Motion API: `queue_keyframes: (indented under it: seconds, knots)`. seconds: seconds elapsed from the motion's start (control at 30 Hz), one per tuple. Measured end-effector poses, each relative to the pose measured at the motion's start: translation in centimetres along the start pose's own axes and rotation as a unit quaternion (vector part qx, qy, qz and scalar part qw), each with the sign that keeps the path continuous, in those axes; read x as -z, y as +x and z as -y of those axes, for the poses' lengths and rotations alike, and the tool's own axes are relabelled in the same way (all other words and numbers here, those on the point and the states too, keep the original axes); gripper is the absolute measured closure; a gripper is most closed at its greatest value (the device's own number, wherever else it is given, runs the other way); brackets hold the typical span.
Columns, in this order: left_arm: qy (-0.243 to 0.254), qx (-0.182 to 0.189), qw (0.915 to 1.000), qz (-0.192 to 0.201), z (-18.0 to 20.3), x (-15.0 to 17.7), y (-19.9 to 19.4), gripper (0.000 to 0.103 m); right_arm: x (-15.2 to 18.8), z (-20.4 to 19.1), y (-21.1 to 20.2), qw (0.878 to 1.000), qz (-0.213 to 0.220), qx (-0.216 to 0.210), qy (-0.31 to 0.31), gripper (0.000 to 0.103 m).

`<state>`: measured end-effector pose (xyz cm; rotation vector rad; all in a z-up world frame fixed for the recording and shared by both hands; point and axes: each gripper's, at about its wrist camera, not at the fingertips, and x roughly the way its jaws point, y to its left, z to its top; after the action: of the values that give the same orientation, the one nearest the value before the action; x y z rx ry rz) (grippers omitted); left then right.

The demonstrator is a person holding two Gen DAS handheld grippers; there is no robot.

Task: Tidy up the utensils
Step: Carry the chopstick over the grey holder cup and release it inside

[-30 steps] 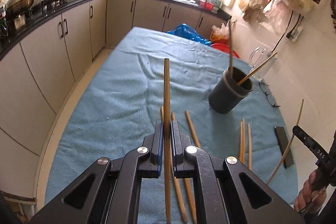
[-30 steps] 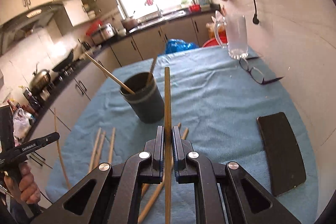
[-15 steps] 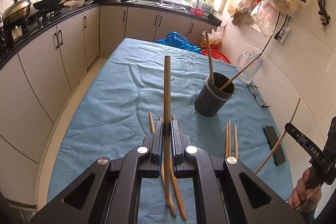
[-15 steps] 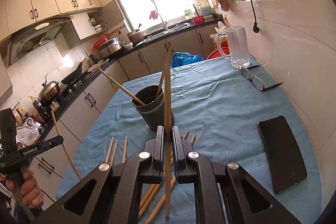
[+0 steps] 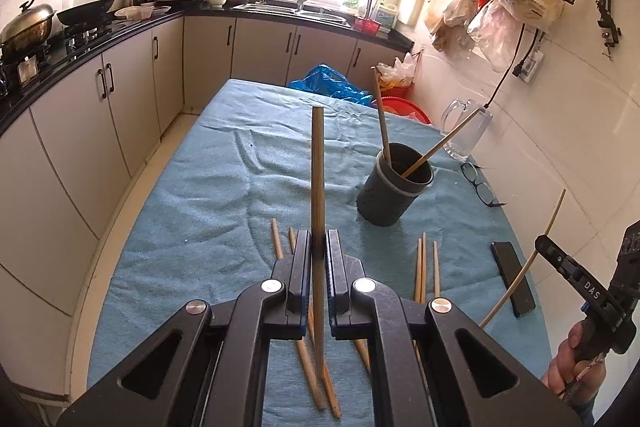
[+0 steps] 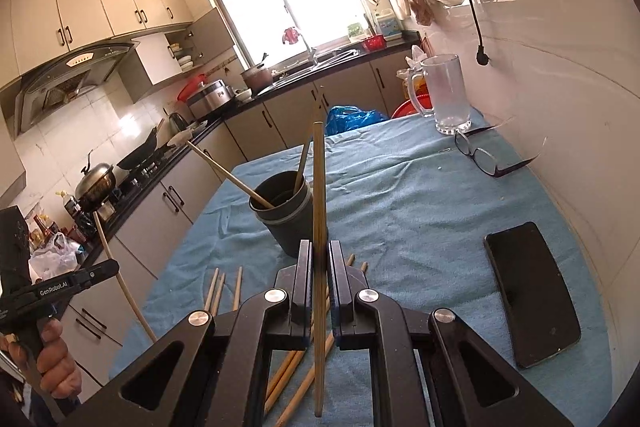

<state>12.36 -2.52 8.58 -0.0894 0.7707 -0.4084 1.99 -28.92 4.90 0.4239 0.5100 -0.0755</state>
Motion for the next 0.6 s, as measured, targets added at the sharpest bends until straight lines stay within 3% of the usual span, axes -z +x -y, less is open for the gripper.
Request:
queue_keyframes:
  seconds: [0.6]
  knots:
    - [0.005, 0.013, 0.9999, 0.001, 0.71, -0.60, 0.01, 0.097, -0.55, 0.62, -0.17, 1.000, 0.006, -0.002, 0.022, 0.095]
